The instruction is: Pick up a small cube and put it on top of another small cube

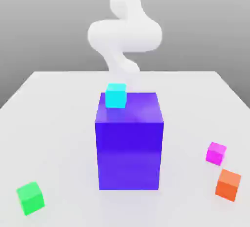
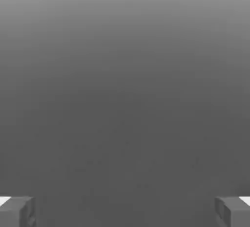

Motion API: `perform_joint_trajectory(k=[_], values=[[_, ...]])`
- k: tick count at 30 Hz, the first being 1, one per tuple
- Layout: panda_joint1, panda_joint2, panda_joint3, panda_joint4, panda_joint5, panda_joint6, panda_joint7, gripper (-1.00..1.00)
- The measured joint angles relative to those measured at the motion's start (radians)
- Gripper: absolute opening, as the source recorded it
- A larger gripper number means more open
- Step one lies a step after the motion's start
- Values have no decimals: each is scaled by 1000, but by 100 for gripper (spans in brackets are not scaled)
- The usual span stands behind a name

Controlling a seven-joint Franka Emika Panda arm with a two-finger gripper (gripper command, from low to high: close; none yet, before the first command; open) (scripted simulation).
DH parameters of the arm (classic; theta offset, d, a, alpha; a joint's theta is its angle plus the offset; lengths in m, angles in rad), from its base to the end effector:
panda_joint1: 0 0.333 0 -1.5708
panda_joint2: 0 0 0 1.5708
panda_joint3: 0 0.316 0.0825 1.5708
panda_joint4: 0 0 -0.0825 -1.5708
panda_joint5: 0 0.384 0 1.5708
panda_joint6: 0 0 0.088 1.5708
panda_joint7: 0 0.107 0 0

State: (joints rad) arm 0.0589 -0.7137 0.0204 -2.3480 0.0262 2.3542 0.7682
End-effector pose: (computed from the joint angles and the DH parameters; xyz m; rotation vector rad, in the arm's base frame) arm 0.3793 0.0330 0.6614 -2.5268 0.9229 -0.9170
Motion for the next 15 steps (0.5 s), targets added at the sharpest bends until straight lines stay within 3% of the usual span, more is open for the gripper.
perform_joint_trajectory(k=[9, 15], values=[[212, 332, 123, -181, 77, 207, -106, 0], [324, 548, 237, -299, 70, 344, -132, 0]])
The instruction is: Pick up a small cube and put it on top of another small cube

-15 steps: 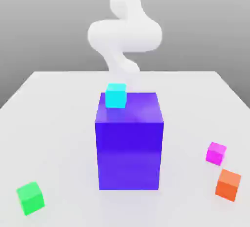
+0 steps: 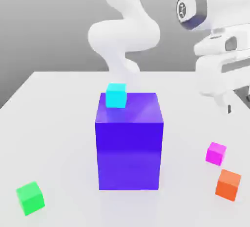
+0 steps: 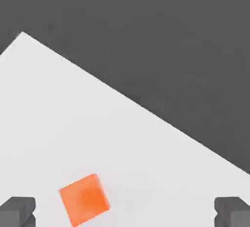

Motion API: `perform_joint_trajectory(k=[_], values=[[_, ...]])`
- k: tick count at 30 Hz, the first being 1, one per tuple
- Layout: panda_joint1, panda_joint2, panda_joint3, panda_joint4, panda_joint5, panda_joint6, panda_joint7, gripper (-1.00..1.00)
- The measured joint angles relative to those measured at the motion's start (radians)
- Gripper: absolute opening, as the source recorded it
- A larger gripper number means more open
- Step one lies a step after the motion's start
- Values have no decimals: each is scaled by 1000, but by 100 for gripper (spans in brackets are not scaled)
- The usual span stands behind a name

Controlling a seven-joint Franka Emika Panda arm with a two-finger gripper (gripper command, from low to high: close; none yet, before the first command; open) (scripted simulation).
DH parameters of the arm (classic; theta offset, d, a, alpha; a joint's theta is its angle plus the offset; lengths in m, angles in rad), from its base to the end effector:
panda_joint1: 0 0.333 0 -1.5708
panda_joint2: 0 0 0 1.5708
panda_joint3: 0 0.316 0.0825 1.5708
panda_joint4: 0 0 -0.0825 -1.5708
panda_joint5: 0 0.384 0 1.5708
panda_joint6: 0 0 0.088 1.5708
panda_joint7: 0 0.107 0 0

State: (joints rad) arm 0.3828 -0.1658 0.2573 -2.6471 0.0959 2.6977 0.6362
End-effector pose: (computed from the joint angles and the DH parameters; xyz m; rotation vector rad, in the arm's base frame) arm 0.3550 0.2577 0.3177 -2.9961 0.1158 -0.2497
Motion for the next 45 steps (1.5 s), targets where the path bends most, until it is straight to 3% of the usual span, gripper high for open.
perform_joint_trajectory(k=[3, 6, 12, 13, 20, 25, 28, 38, 45], values=[[64, 111, 55, -60, -52, 69, 21, 0], [114, 225, 70, -110, -164, 139, 86, 0], [260, 445, -111, -81, -377, 302, 241, 0], [285, 474, -140, -75, -392, 325, 254, -100], [291, 478, -146, -74, -398, 329, 259, -100], [210, 321, -30, -110, -248, 208, 145, -100], [192, 266, -23, -111, -181, 156, 134, -100], [-36, 301, -249, 21, -165, 81, 85, -100], [-256, 310, -413, 102, -91, -3, -64, -100]])
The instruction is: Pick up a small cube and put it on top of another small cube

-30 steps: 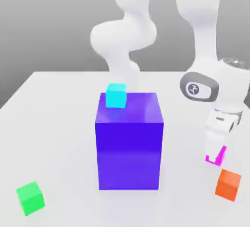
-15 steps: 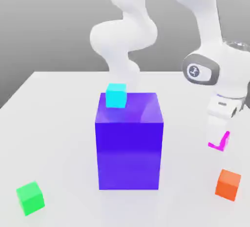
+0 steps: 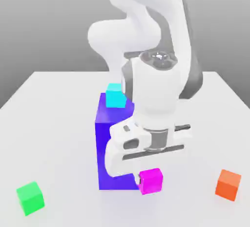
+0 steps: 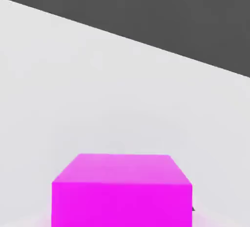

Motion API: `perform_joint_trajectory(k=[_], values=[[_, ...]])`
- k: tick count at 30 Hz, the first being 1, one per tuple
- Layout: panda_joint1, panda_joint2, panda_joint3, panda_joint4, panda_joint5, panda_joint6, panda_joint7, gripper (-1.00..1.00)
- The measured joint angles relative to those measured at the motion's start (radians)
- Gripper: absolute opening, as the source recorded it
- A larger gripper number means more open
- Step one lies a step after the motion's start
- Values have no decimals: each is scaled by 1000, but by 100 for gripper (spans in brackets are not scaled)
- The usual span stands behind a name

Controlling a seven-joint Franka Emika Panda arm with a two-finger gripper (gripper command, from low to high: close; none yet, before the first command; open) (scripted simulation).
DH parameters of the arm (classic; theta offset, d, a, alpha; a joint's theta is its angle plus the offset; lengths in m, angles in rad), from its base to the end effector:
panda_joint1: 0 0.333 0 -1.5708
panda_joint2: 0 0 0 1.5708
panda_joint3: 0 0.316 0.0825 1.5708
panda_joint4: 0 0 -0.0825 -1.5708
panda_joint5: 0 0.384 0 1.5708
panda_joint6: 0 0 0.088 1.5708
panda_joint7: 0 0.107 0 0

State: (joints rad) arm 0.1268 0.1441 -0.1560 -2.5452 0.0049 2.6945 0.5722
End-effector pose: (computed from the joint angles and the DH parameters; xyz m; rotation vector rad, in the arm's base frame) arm 0.4576 -0.0153 0.2188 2.9825 -0.9294 0.0190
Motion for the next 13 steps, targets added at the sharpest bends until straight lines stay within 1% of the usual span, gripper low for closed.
perform_joint_trajectory(k=[6, 7, 9, 10, 13], values=[[-179, 14, -131, 57, 75, -56, -139, -100], [-215, 42, -144, 76, 103, -49, -174, -100], [-295, 134, -134, 115, 177, -4, -247, -100], [-318, 168, -123, 124, 202, 20, -268, 100], [-318, 168, -123, 124, 202, 20, -268, 100]])
